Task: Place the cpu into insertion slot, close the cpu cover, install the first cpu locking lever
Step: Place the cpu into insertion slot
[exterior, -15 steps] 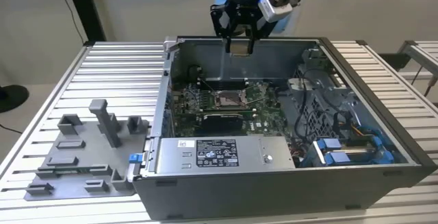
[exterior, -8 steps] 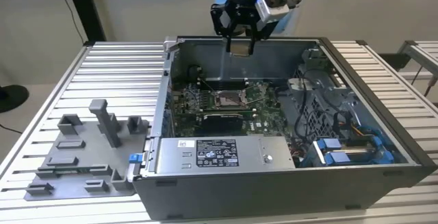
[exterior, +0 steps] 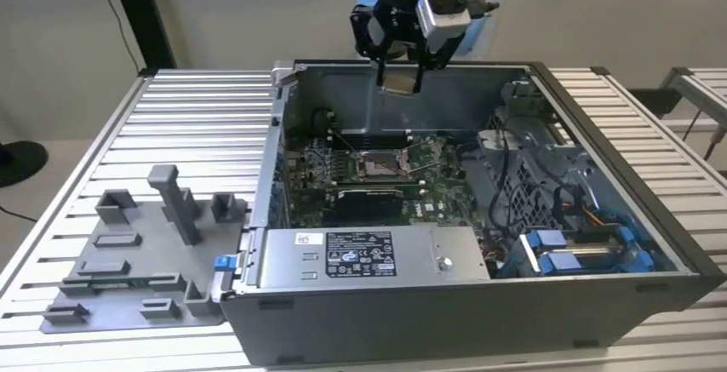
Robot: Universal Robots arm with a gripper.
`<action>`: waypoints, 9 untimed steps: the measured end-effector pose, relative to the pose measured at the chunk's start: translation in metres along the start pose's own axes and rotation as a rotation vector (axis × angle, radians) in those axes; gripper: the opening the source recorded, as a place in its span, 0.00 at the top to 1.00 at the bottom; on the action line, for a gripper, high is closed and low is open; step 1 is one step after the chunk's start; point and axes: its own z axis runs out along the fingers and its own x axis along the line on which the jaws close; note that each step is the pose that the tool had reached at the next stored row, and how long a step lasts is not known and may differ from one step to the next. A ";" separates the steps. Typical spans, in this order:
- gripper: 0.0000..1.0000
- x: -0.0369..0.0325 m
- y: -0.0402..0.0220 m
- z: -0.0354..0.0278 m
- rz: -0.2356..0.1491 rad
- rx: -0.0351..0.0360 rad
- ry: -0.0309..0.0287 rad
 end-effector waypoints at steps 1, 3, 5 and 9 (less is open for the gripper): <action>1.00 0.0000 0.0000 0.0001 0.018 -0.0003 -0.0016; 1.00 0.0000 0.0000 0.0007 0.053 -0.0012 -0.0048; 1.00 -0.0001 -0.0001 0.0012 0.083 -0.0016 -0.0074; 1.00 -0.0001 -0.0002 0.0023 0.128 -0.0025 -0.0114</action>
